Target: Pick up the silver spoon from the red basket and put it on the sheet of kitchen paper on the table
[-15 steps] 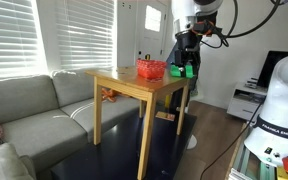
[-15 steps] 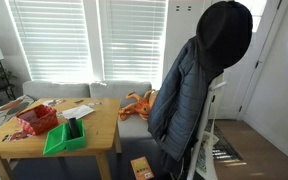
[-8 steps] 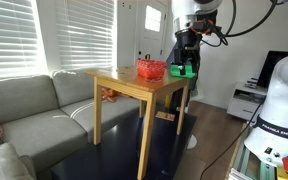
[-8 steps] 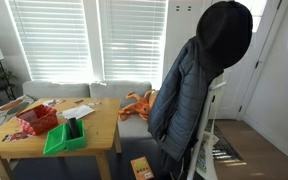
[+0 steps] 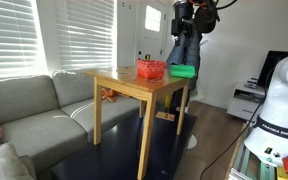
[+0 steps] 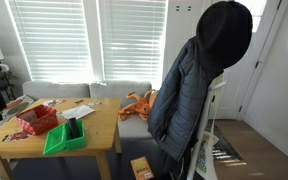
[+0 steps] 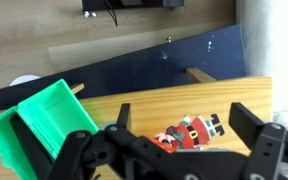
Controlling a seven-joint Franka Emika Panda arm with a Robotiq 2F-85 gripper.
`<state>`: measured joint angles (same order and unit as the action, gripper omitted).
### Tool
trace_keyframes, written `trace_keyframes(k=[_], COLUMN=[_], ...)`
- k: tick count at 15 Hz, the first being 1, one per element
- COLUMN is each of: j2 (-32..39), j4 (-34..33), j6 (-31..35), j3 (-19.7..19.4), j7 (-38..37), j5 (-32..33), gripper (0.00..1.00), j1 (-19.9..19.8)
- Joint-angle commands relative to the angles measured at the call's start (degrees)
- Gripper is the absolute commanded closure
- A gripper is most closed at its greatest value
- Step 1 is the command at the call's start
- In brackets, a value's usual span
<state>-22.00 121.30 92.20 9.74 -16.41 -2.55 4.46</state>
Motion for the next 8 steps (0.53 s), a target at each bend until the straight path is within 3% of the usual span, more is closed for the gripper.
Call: trace_keyframes(k=[1, 8], j2=[7.31, 15.74], j4=[-10.02, -17.41], j6=[-2.63, 1.37], j3=[-1.06, -3.26], j7=[4.88, 10.08], j5=[2.83, 5.26], gripper=[0.0, 0.0], j1=[-0.37, -0.6])
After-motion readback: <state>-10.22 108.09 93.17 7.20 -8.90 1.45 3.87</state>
